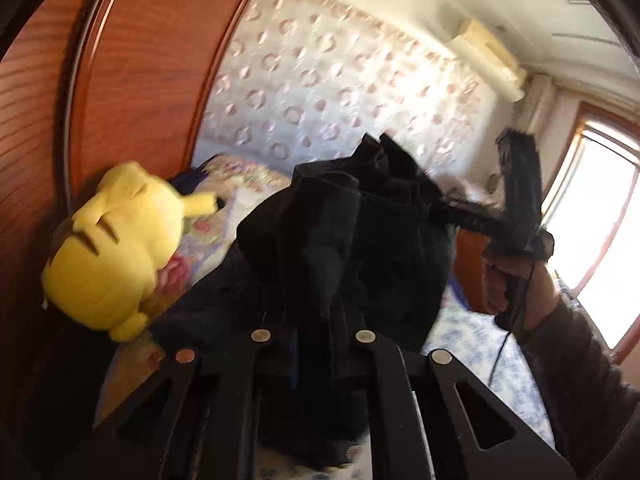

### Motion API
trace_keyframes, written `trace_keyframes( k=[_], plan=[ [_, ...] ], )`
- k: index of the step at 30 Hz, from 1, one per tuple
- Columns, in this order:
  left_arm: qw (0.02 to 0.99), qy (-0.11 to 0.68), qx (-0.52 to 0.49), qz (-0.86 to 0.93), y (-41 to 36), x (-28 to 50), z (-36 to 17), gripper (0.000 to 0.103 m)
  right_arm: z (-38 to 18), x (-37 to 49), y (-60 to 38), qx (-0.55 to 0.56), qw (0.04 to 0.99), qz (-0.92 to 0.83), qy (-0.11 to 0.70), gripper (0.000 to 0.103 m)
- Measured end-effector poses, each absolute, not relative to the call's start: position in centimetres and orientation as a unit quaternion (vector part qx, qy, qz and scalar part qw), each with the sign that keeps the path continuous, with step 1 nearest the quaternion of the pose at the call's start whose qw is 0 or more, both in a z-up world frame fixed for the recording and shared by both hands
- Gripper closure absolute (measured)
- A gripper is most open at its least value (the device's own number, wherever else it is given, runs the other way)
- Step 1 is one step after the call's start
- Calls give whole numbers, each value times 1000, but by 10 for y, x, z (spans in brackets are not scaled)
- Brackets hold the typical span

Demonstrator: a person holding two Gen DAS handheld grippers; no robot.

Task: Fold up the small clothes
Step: 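Lift the folded T-shirt with both tools and carry it toward the clothes stack, then lower the T-shirt onto the folded clothes stack and open both tools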

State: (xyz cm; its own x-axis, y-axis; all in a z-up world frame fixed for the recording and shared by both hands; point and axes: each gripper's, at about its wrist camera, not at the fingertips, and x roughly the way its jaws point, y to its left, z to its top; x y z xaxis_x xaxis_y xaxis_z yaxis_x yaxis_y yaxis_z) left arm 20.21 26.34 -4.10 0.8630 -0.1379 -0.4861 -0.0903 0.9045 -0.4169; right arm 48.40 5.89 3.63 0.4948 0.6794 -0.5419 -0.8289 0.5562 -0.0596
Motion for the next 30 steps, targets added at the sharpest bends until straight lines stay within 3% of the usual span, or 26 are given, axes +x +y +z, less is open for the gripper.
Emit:
trace_keyframes(
  k=[3, 7, 9, 11, 13, 15, 30],
  plan=[
    [930, 293, -224, 1, 270, 214, -69, 92, 5, 507, 84, -181, 848, 424, 261, 85],
    [937, 287, -199, 10, 264, 211, -71, 89, -7, 529, 90, -171, 861, 400, 265, 56],
    [940, 281, -191, 15, 268, 209, -67, 82, -3, 533, 83, -155, 873, 385, 257, 51],
    [945, 275, -176, 23, 270, 204, -63, 66, 0, 513, 91, -148, 885, 374, 233, 51],
    [950, 263, -170, 19, 273, 202, -59, 32, 7, 486, 86, -140, 896, 373, 197, 50],
    [955, 246, -161, 28, 274, 197, -52, 22, 10, 471, 80, -117, 890, 402, 178, 50],
    [952, 283, -82, 81, 245, 221, -66, 22, -16, 506, 114, -143, 862, 415, 255, 50]
  ],
)
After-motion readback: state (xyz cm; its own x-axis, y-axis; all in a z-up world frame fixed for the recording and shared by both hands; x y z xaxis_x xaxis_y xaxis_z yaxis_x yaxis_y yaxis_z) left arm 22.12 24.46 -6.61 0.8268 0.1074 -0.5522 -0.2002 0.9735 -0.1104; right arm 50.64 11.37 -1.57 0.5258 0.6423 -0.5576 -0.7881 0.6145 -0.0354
